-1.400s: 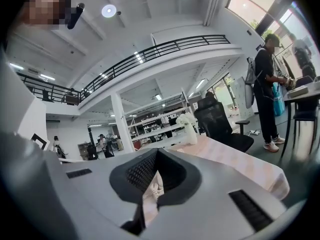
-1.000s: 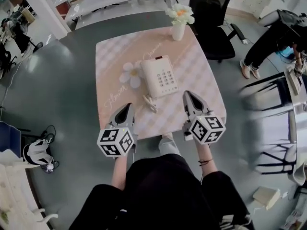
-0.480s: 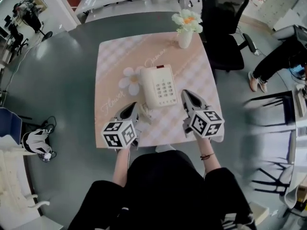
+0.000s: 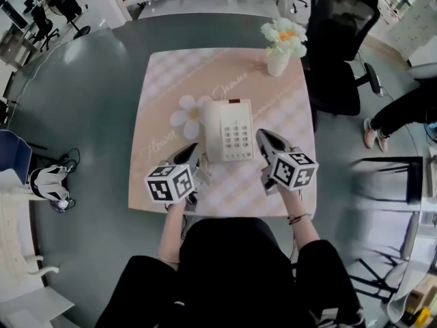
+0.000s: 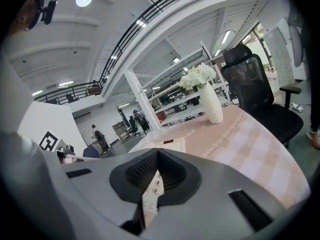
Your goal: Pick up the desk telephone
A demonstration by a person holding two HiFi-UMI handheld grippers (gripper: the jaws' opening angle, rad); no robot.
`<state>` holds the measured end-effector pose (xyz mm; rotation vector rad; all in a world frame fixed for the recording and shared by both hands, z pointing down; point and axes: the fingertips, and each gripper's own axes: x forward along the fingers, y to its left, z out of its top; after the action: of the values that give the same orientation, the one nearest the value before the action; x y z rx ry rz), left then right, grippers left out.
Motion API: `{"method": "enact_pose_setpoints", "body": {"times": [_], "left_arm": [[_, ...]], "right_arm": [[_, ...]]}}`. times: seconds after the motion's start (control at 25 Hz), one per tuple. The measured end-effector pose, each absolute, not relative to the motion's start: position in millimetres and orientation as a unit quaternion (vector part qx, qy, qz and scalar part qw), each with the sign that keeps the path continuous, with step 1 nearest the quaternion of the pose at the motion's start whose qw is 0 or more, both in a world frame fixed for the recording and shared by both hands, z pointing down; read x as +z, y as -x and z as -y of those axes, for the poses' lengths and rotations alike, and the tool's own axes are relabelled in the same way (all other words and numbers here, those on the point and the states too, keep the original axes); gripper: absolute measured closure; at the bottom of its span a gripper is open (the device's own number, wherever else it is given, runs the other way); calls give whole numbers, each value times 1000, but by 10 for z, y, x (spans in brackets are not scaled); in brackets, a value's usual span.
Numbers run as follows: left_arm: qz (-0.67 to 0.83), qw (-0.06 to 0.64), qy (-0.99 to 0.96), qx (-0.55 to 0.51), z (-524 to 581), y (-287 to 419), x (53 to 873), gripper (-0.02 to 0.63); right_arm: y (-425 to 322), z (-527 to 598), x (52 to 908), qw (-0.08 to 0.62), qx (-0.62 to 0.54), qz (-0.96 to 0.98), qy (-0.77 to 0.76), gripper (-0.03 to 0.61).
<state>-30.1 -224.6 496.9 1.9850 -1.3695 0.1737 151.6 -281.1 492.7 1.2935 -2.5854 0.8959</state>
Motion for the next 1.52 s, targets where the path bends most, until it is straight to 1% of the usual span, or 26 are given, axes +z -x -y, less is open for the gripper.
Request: {"method": "enact_pose_setpoints", "body": {"times": [0.28, 0.4, 0.48, 0.52, 0.64, 0.8, 0.92, 1.0, 1.12, 1.4, 1.52], "left_arm": [[553, 359, -750, 49, 2422, 403, 5000, 612], [538, 375, -754, 43, 2462, 369, 5063, 566], [525, 381, -760, 39, 2509, 341, 5084, 546], [520, 383, -762, 35, 2546, 325, 5089, 535], [502, 405, -764, 17, 2625, 269, 5157, 487], [478, 436, -763, 9, 2698, 195, 5315, 426], [464, 456, -760, -4, 2756, 149, 5391, 386], [454, 469, -757, -10, 2784, 122, 5440, 365], [445, 483, -754, -6, 2806, 97, 5509, 350], [424, 511, -748, 1, 2846, 70, 5608, 333], [408, 522, -749, 10, 2861, 28, 5635, 328]], "right_arm": [[-1507, 3027, 5131, 61, 338, 840, -419, 586], [-1503, 3047, 5236, 62, 358, 832, -419, 586], [-1490, 3077, 5301, 64, 368, 829, -417, 584], [-1478, 3108, 5320, 63, 374, 828, -414, 547], [-1430, 3191, 5347, 48, 397, 823, -403, 508], [-1370, 3276, 5465, 13, 471, 794, -384, 420], [-1319, 3325, 5543, 8, 500, 783, -370, 392], [-1268, 3340, 5579, 9, 513, 779, -360, 382], [-1282, 3381, 5632, 29, 517, 773, -366, 370], [-1267, 3400, 5786, 59, 552, 749, -362, 348], [-1227, 3331, 5874, 61, 589, 723, -356, 348]]}}
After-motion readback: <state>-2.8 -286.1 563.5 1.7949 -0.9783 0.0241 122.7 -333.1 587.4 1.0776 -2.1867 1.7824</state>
